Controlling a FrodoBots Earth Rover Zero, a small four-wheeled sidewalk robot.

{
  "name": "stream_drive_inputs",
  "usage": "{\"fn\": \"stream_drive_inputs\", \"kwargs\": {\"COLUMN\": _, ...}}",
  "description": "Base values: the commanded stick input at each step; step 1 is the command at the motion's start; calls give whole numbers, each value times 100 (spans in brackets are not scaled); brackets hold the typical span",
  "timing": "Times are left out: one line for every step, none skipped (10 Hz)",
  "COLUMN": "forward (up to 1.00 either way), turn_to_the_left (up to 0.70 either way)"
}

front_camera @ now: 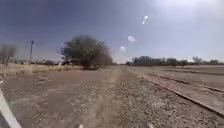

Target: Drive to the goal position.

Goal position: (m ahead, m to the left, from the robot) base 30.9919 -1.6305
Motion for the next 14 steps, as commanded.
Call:
{"fn": "stream_drive_inputs", "kwargs": {"forward": 70, "turn_to_the_left": 0}}
{"fn": "stream_drive_inputs", "kwargs": {"forward": 70, "turn_to_the_left": 0}}
{"fn": "stream_drive_inputs", "kwargs": {"forward": 70, "turn_to_the_left": 0}}
{"fn": "stream_drive_inputs", "kwargs": {"forward": 70, "turn_to_the_left": 0}}
{"fn": "stream_drive_inputs", "kwargs": {"forward": 70, "turn_to_the_left": 0}}
{"fn": "stream_drive_inputs", "kwargs": {"forward": 70, "turn_to_the_left": 0}}
{"fn": "stream_drive_inputs", "kwargs": {"forward": 70, "turn_to_the_left": 0}}
{"fn": "stream_drive_inputs", "kwargs": {"forward": 70, "turn_to_the_left": 0}}
{"fn": "stream_drive_inputs", "kwargs": {"forward": 70, "turn_to_the_left": 0}}
{"fn": "stream_drive_inputs", "kwargs": {"forward": 70, "turn_to_the_left": 0}}
{"fn": "stream_drive_inputs", "kwargs": {"forward": 70, "turn_to_the_left": 0}}
{"fn": "stream_drive_inputs", "kwargs": {"forward": 70, "turn_to_the_left": 0}}
{"fn": "stream_drive_inputs", "kwargs": {"forward": 70, "turn_to_the_left": 0}}
{"fn": "stream_drive_inputs", "kwargs": {"forward": 70, "turn_to_the_left": 0}}
